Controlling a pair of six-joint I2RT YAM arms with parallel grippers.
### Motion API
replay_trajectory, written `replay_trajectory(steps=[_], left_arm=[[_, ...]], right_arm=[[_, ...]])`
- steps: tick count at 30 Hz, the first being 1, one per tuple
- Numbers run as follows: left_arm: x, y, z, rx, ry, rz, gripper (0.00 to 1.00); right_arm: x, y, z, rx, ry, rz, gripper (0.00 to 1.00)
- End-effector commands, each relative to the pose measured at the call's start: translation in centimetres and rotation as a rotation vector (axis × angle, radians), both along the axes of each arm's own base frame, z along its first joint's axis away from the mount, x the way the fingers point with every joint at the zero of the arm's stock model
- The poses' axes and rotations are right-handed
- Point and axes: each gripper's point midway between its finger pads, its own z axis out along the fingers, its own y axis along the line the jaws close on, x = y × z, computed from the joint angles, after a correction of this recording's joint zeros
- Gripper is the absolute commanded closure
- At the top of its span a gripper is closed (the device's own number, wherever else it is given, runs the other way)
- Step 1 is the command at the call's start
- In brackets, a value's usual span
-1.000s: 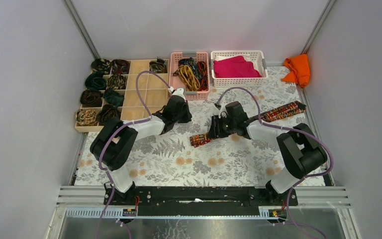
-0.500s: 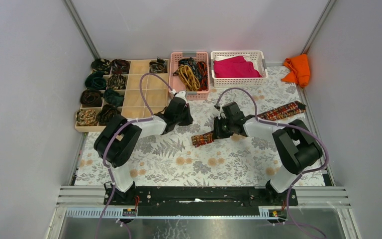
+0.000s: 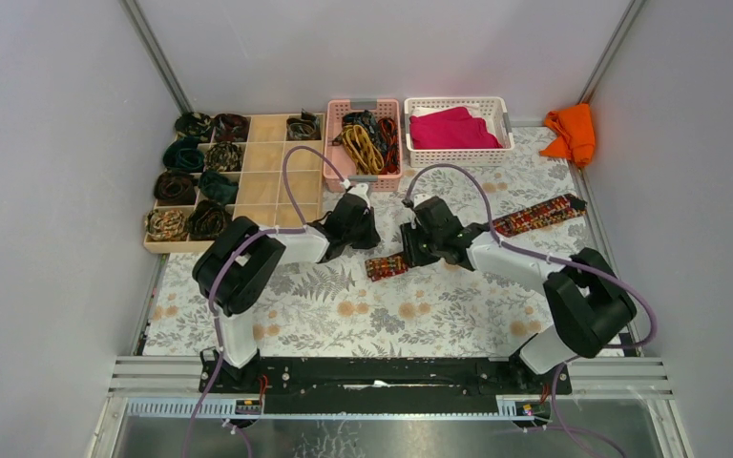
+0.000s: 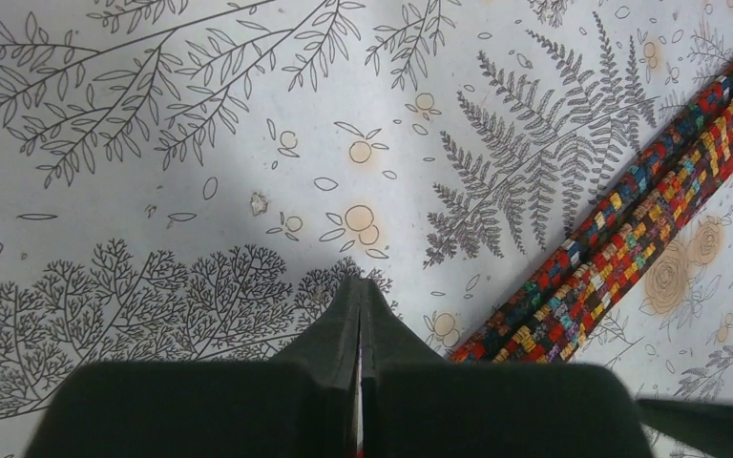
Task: Roll the ties
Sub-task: Roll the tie at the center of the board.
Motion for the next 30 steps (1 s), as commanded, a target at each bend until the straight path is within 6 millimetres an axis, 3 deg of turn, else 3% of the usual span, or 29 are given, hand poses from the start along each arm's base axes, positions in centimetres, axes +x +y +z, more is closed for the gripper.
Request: replay_trajectory(steps=[1, 3, 10, 14, 21, 30], left_arm=[[0.2, -0.5, -0.8, -0.004, -0.001, -0.009, 1.00], [0.0, -0.5, -1.0, -0.001, 0.004, -0.011, 1.00], [-1.6, 0.6, -1.7, 0.033, 0.028, 0.012, 1.00], [-3.5, 1.4, -2.1, 0.057, 0.048, 0.029, 1.00], [-6.3, 2.7, -2.7, 0.079, 0.070, 0.035, 1.00], [-7.6, 2.4, -3.6, 0.088, 0.089, 0.010, 1.00]], right_arm=[[-0.6, 0.1, 3.1, -0.042, -0.116, 0.003, 0.60], [-2.0, 0.9, 3.0, -0.035, -0.109, 0.037, 0.65], [-6.1, 4.6, 0.2, 0.074, -0.011, 0.132, 0.99], [-6.4, 6.7, -0.6, 0.149, -0.007, 0.134, 1.00], [-6.5, 8.2, -2.8, 0.185, 0.020, 0.113, 1.00], [-3.4, 8.3, -4.6, 0.103, -0.056, 0.037, 1.00]])
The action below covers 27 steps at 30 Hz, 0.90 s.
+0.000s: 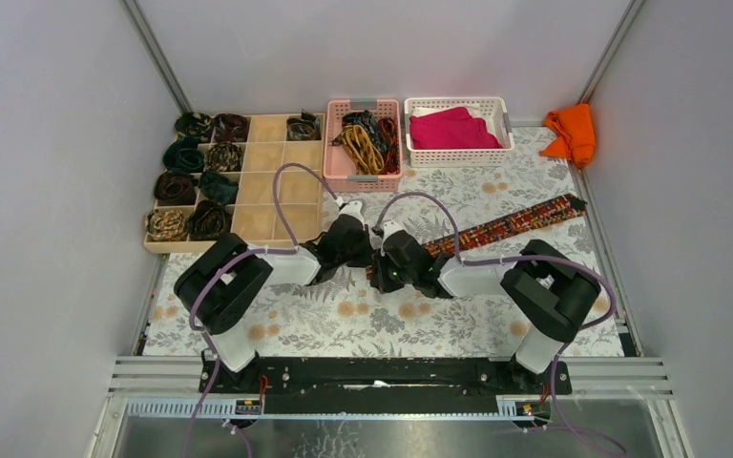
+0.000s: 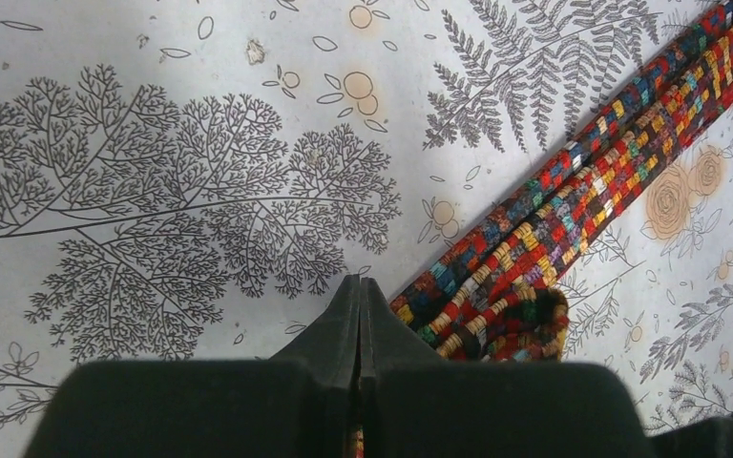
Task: Roll the ties
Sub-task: Roll the tie at the center of the board.
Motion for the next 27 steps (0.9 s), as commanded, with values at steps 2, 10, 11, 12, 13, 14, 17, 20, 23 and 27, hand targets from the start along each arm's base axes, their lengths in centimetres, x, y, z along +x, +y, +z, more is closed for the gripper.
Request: replay_trajectory(steps=[2, 10, 11, 12, 13, 14, 17, 20, 23, 27], left_arm=[[-2.8, 1.8, -3.5, 0.106, 0.096, -0.006, 1.00], [-2.2, 3.0, -3.6, 0.172, 0.094, 0.044, 1.00], [-1.9, 3.2, -3.4, 0.183, 0.089, 0.056, 1.00], [-1.8, 3.4, -3.3, 0.194, 0.084, 0.068, 1.00], [-1.5, 3.6, -3.1, 0.204, 0.078, 0.085, 1.00], [-1.2, 3.9, -3.0, 0.217, 0.073, 0.105, 1.00], [-0.1, 4.1, -2.1, 0.240, 0.048, 0.134, 1.00], [0.9, 3.6, -1.4, 0.249, 0.037, 0.143, 1.00], [1.7, 2.9, -1.4, 0.259, 0.033, 0.133, 1.00], [3.1, 1.7, -1.8, 0.258, 0.006, 0.110, 1.00]], right_arm=[[2.0, 0.2, -1.2, -0.057, -0.048, -0.054, 1.00], [1.8, 0.9, -0.5, -0.044, -0.044, -0.024, 1.00], [1.5, 0.7, -0.3, -0.046, -0.044, -0.020, 1.00], [1.2, 0.4, 0.1, -0.054, -0.045, -0.012, 1.00], [0.9, 0.1, 0.5, -0.066, -0.049, -0.009, 1.00], [0.5, -0.3, 0.9, -0.072, -0.051, -0.005, 0.99], [-0.1, -1.6, 2.6, -0.092, -0.069, -0.007, 0.93], [-0.5, -3.3, 3.3, -0.151, -0.068, -0.036, 0.92], [-0.6, -5.1, 2.8, -0.218, -0.062, -0.077, 0.93], [-0.8, -6.3, 0.9, -0.267, -0.047, -0.112, 0.97]])
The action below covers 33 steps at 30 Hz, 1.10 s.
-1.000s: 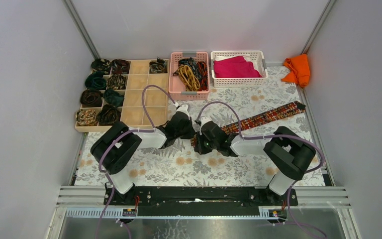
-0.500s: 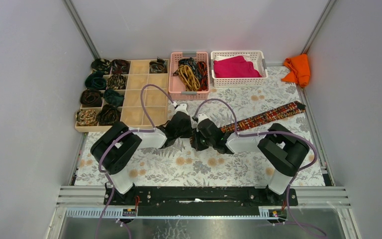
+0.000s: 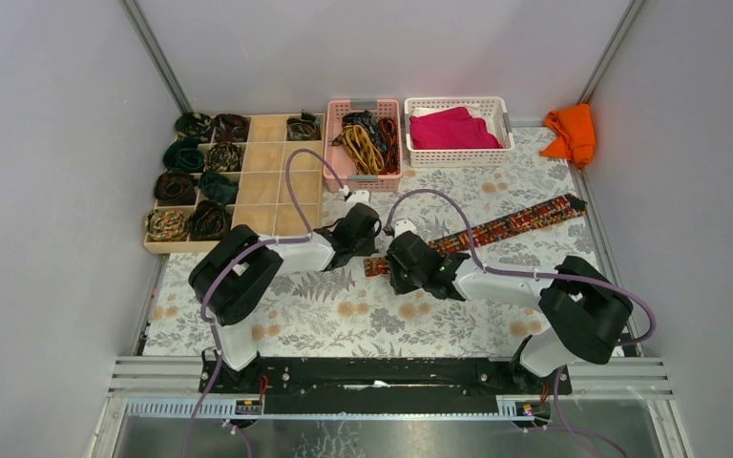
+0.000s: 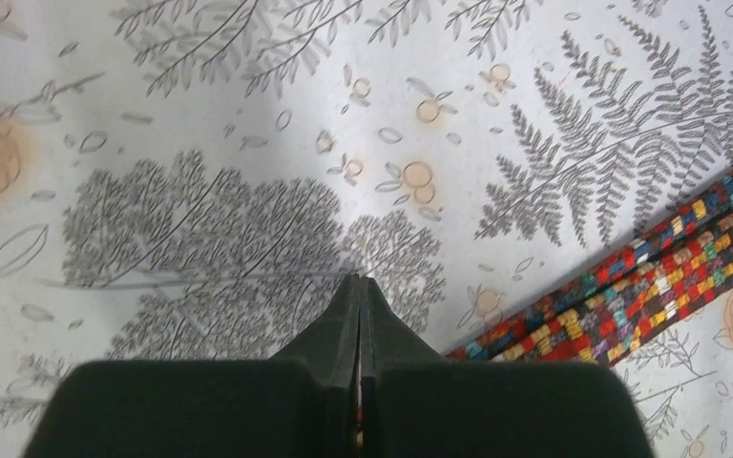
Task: Roll the ties
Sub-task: Roll the tie at the center of the board.
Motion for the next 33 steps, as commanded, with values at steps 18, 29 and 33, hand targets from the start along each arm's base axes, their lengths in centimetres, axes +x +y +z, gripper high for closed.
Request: replay_trajectory(steps=[18, 29, 33], left_arm=[[-1.5, -1.2, -4.6, -0.007, 0.063, -0.112, 1.00], [-1.4, -0.2, -5.1, 0.035, 0.070, -0.073, 1.00], [0.2, 1.4, -3.1, 0.091, 0.022, 0.030, 1.00]], right_arm=[[3.7, -4.7, -5.1, -0.305, -0.083, -0.252, 1.00], [4.1, -4.2, -4.1, -0.287, -0.095, -0.237, 1.00], [3.1, -4.2, -1.5, -0.250, -0.129, -0.197, 0.99]])
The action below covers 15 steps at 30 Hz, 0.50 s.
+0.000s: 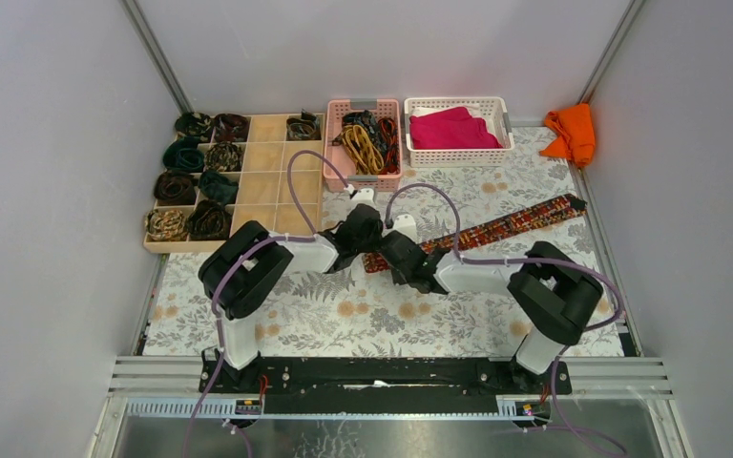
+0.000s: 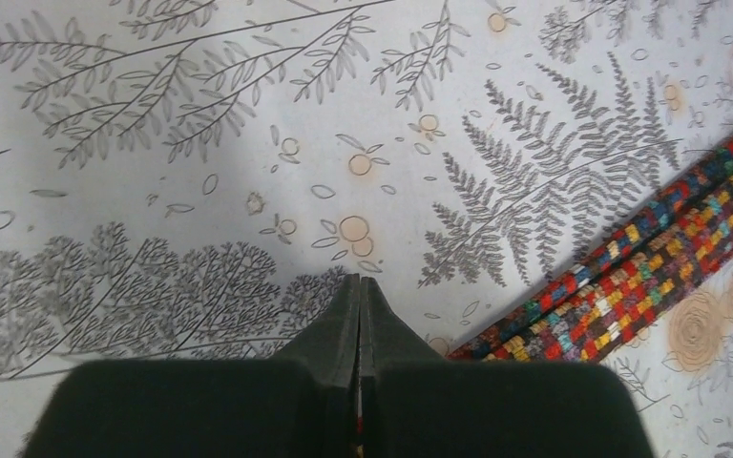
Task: Roll the ties
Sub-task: Roll the tie at the center of the board.
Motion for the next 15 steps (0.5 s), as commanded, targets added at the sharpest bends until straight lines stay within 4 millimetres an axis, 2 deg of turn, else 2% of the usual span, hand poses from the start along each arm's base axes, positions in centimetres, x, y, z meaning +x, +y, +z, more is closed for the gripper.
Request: replay_trajectory(steps=[1, 4, 7, 10, 11, 12, 13, 15], left_arm=[[-1.7, 4.8, -2.2, 0.197, 0.105, 0.117, 1.00], [0.2, 6.7, 1.9, 0.186, 0.046, 0.240, 1.00], [0.7, 8.9, 6.6, 0.149, -0.020, 0.346, 1.00], [-0.3, 10.7, 11.5, 0.094, -0.100, 0.401, 1.00], [-0.9, 11.3, 13.0, 0.068, -0.127, 0.408, 1.00], [-1.5, 11.8, 14.1, 0.047, -0.147, 0.408, 1.00], [-2.2, 12.3, 15.3, 0.025, -0.170, 0.406, 1.00], [-3.6, 13.5, 16.6, 0.002, -0.197, 0.411, 1.00]], right_arm=[[-1.9, -1.9, 2.5, -0.035, -0.021, 0.041, 0.98], [-2.6, -1.5, 5.4, -0.004, -0.060, 0.086, 0.92], [-2.6, -1.0, 7.2, -0.021, -0.083, 0.117, 0.78], [-2.6, 0.4, 7.9, -0.062, -0.099, 0.174, 0.65], [-2.5, 1.1, 8.1, -0.075, -0.104, 0.190, 0.64], [-2.4, 1.7, 8.0, -0.090, -0.105, 0.201, 0.64], [-2.3, 2.3, 7.9, -0.101, -0.107, 0.215, 0.58], [-2.1, 3.7, 7.7, -0.108, -0.105, 0.240, 0.52]])
